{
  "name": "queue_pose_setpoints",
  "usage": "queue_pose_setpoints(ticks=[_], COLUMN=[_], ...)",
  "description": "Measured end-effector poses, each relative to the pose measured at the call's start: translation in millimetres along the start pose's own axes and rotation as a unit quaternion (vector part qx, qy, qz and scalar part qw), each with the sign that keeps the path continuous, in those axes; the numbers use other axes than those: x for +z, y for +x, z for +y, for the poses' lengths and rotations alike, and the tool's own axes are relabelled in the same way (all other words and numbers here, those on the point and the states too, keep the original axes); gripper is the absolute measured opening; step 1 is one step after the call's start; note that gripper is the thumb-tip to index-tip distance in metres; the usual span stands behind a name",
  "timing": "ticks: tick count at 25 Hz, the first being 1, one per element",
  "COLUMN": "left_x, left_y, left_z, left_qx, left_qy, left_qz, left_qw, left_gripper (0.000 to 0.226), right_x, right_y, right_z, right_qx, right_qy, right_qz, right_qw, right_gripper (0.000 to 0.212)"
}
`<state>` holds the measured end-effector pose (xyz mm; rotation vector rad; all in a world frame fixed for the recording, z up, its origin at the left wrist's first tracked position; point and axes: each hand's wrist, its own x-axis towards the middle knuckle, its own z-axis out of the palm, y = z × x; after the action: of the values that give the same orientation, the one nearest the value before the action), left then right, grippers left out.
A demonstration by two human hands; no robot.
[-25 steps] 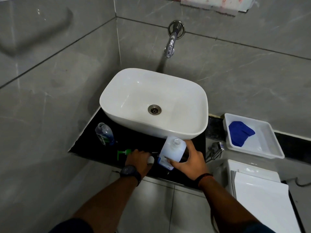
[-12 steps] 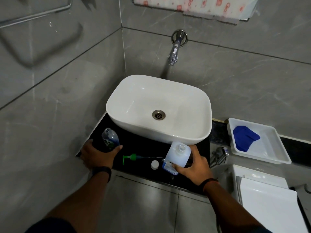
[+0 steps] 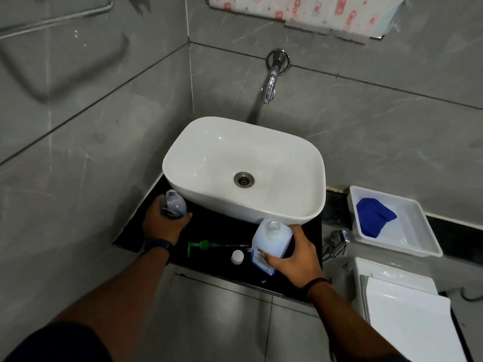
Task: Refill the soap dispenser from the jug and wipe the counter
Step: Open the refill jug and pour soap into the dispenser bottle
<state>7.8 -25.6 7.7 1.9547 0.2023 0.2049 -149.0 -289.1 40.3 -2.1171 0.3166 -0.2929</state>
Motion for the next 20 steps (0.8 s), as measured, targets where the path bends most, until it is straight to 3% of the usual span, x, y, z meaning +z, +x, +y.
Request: queue_pose_setpoints(ticks=[6, 10, 15, 20], left_x=[11.5, 11.9, 7.1, -2.8], left_y=[-31.7, -57.7, -70.5, -71.9], left_z=[96.0, 170.6, 244.6, 296.2], left_qx=[0.106, 0.153, 0.167, 0.169], left_qy=[-0.028, -0.049, -0.038, -0.027], left_qz=[0.016, -0.007, -0.039, -0.054], left_qw=[0.994, 0.987, 0.985, 0.984], left_gripper=[0.082, 0.090, 0.090, 0.092], right_x=[-25.1, -73.8, -139.6, -184.6], right_y=[22.0, 41.2, 51.6, 46.4], right_z=[-81.1, -162.3, -235.8, -280.2], right_qx=[-0.066, -0.103, -0.145, -0.168], right_qy=[0.002, -0.076, -0.268, -0.362], right_qz=[0.138, 0.208, 0.195, 0.198], right_qw=[0.988, 0.970, 0.932, 0.895], right_gripper=[0.056, 0.064, 0.065, 0.071])
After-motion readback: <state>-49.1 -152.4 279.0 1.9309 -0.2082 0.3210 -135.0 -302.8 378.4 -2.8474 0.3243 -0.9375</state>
